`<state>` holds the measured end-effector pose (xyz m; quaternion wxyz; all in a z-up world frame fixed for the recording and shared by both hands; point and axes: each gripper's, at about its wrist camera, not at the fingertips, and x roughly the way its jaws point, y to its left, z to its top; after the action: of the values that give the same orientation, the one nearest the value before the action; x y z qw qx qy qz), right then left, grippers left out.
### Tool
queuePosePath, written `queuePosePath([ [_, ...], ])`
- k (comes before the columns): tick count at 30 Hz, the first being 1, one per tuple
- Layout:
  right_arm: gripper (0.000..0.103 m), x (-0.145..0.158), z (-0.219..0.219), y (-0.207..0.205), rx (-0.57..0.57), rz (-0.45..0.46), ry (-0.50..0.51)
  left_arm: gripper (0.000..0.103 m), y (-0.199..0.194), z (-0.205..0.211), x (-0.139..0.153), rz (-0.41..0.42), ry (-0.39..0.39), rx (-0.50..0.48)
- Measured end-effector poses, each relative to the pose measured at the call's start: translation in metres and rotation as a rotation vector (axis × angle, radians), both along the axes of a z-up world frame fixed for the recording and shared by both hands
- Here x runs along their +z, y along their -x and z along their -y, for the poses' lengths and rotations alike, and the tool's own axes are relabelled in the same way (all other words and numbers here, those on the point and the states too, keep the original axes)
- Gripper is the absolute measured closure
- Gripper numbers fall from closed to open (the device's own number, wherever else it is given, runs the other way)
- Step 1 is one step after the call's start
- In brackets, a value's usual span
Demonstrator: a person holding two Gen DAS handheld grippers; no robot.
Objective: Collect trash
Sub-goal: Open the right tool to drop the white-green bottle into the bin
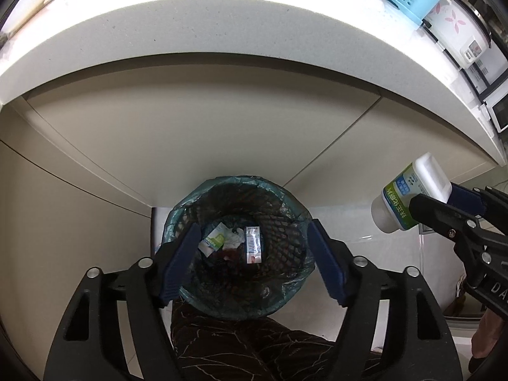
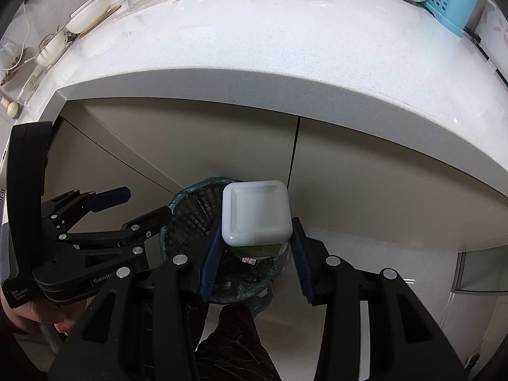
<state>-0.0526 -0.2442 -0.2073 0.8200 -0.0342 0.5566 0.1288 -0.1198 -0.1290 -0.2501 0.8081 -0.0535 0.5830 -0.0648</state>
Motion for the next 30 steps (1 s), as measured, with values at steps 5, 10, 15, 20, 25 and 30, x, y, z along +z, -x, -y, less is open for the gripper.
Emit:
queuePosePath([
  [5, 0.063, -0.002, 0.0, -0.002, -0.001, -0.006, -0.005, 0.021, -0.003, -0.009, 0.006, 0.025, -0.005, 0.029],
  [10, 0.063, -0.006, -0.01, -0.007, 0.018, -0.009, -0.015, 0.01, -0.001, -0.025, 0.018, 0.063, -0.017, 0.065],
  [15, 0.063, -0.011, -0.023, -0.008, 0.067, -0.017, -0.017, 0.006, 0.002, -0.045, 0.024, 0.085, -0.02, 0.106],
  [20, 0.063, -0.017, -0.039, -0.01, 0.108, -0.028, -0.01, 0.006, 0.008, -0.066, 0.027, 0.086, -0.023, 0.155],
  [25, 0.063, -0.025, -0.048, -0.009, 0.142, -0.039, 0.001, 0.006, 0.014, -0.08, 0.03, 0.084, -0.034, 0.19],
  [30, 0.063, -0.034, -0.064, -0.01, 0.168, -0.049, 0.018, 0.006, 0.019, -0.094, 0.029, 0.072, -0.037, 0.211],
])
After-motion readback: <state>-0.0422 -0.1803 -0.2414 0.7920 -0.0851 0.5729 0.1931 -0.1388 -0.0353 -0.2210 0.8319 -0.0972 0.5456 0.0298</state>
